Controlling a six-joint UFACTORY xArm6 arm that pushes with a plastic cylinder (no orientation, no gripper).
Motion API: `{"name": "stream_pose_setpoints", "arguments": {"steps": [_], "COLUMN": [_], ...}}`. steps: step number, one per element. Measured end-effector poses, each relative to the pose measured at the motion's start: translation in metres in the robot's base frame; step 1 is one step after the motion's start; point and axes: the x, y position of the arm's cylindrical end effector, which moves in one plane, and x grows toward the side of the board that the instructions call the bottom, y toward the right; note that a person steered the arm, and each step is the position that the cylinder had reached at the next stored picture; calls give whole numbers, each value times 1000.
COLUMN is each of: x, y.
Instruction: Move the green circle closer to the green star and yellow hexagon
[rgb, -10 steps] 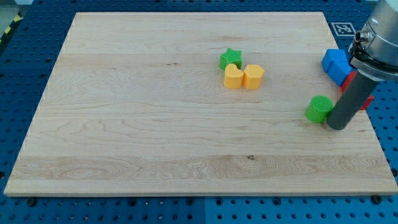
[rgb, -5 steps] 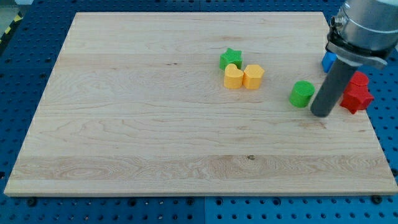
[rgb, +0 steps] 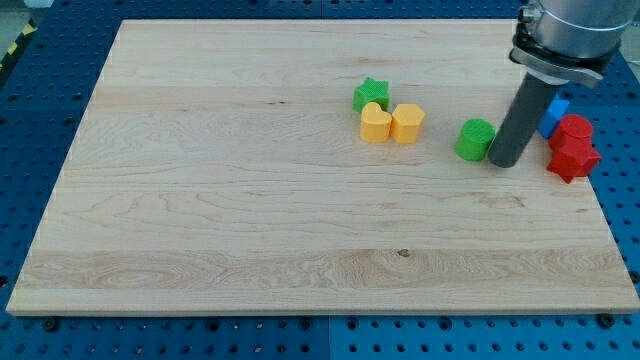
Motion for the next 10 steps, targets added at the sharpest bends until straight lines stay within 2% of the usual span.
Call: {"name": "stream_pose_setpoints", "arguments": {"steps": [2, 3, 4, 5, 7, 10], "x": [-53, -56, -21, -21, -72, -101], "y": [-14, -14, -14, -21, -51, -47]}}
